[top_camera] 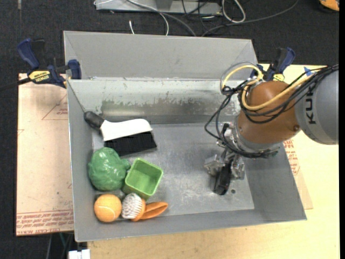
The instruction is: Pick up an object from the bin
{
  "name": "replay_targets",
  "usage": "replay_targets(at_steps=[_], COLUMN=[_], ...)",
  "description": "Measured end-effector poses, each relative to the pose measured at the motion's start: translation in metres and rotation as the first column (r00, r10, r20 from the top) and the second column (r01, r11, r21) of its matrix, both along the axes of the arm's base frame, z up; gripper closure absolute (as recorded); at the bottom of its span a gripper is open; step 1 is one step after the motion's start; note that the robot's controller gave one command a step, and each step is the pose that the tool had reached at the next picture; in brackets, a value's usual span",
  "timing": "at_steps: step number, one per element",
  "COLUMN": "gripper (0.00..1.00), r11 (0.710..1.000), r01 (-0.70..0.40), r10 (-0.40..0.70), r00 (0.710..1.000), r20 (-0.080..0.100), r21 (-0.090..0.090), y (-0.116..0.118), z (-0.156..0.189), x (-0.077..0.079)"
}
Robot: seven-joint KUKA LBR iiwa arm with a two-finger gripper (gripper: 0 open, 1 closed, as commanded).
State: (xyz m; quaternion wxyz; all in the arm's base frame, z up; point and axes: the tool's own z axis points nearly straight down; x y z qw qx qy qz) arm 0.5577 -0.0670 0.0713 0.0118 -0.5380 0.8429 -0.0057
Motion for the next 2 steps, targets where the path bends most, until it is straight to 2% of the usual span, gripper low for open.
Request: replay_targets(at_steps=[1,2], gripper=[1.0,1.0], r11=[1.0,1.0], r01=[0.002,0.004], r10=[-0.002,-0.004], r00=[1.0,1.0], r20=[0.001,-0.005], r21=[0.001,0.003], y=[0.0,0.002], z=[0.003,0.037], x=[0.0,-0.002])
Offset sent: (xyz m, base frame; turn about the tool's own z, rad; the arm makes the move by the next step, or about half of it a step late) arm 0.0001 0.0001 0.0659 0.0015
